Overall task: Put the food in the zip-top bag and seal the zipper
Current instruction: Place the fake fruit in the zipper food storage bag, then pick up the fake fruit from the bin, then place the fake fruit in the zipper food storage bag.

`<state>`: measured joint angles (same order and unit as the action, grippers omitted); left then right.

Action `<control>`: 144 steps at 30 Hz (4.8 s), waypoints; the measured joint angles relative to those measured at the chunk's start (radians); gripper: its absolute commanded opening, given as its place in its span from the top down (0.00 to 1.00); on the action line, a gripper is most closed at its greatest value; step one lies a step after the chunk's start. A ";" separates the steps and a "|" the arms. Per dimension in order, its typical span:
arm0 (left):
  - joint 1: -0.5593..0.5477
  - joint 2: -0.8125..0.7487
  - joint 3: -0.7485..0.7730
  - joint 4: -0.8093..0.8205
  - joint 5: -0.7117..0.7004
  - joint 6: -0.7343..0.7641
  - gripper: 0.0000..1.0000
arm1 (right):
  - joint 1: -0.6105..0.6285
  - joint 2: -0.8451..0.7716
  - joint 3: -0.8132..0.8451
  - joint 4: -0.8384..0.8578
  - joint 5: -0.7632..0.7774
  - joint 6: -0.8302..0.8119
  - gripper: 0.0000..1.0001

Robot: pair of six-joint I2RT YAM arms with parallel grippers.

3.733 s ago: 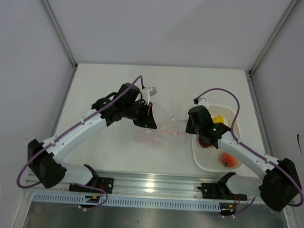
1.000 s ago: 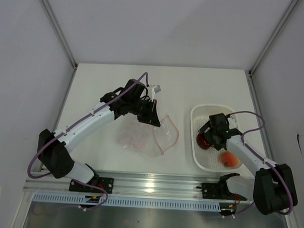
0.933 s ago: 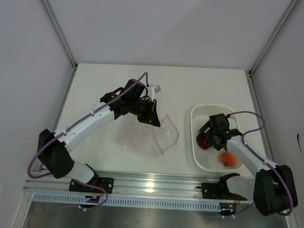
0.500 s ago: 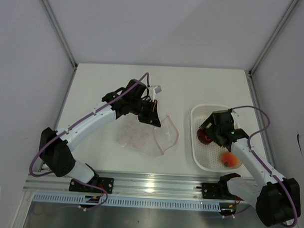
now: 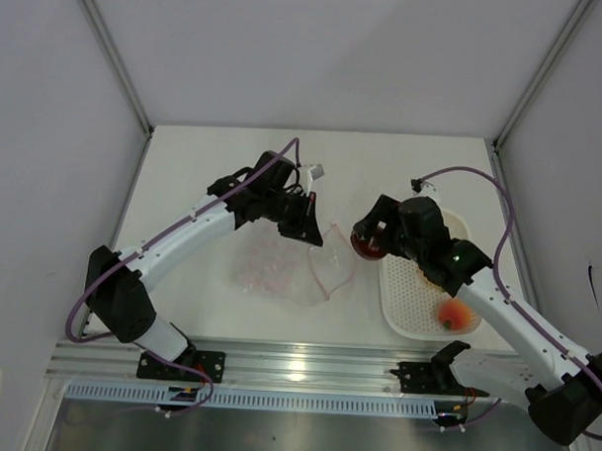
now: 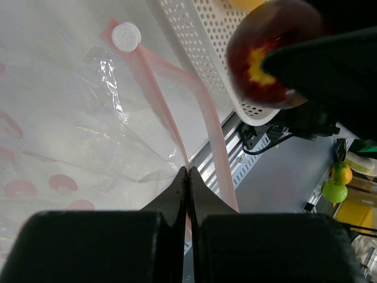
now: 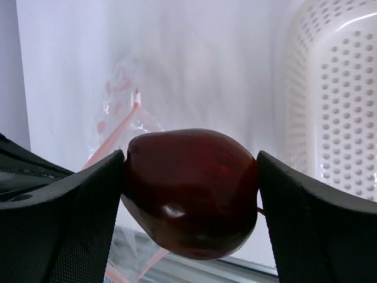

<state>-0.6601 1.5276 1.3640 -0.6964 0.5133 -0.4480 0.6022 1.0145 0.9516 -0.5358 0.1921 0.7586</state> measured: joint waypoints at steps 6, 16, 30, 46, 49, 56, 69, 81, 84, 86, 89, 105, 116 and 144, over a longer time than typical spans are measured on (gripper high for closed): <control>0.000 0.002 0.024 0.002 0.018 -0.008 0.99 | 0.085 0.109 0.025 0.028 -0.002 -0.002 0.57; 0.000 0.003 0.024 0.001 0.038 -0.026 0.99 | 0.170 0.205 0.056 0.061 -0.017 -0.002 0.53; 0.002 0.003 0.024 0.004 0.045 -0.033 0.99 | 0.206 0.209 0.071 0.047 -0.018 -0.011 0.07; 0.005 0.003 0.024 0.010 0.058 -0.050 0.99 | 0.206 0.199 0.084 0.016 -0.023 -0.020 0.00; 0.005 0.002 0.024 0.021 0.064 -0.050 0.99 | 0.200 0.169 0.095 -0.011 0.002 -0.025 0.00; 0.005 0.002 0.024 0.029 0.067 -0.050 0.99 | -0.014 0.069 0.106 -0.108 0.035 -0.035 0.01; 0.004 0.000 0.017 0.037 0.068 -0.050 0.99 | -0.422 -0.023 -0.007 -0.320 0.110 0.046 0.01; 0.004 -0.005 -0.015 0.053 0.077 -0.050 0.99 | -0.588 -0.008 -0.158 -0.299 0.087 0.071 0.01; 0.004 -0.006 -0.016 0.057 0.078 -0.050 0.99 | -0.589 0.026 -0.177 -0.249 0.060 0.060 0.01; 0.004 -0.006 -0.016 0.059 0.078 -0.051 0.99 | -0.589 0.053 -0.185 -0.216 0.043 0.054 0.01; 0.004 -0.006 -0.016 0.059 0.078 -0.052 1.00 | -0.589 0.087 -0.193 -0.171 0.026 0.048 0.01; 0.004 -0.006 -0.016 0.059 0.078 -0.060 1.00 | -0.589 0.173 -0.245 -0.030 0.032 0.024 0.29; 0.004 -0.006 -0.016 0.059 0.078 -0.059 0.99 | -0.583 0.079 -0.266 -0.033 0.032 -0.001 0.86; 0.004 -0.006 -0.016 0.058 0.078 -0.060 0.99 | 0.004 0.036 -0.046 0.072 -0.363 -0.116 0.86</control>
<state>-0.6559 1.5219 1.3483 -0.6384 0.5911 -0.5076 0.6060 1.0508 0.9058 -0.4633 -0.1711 0.6422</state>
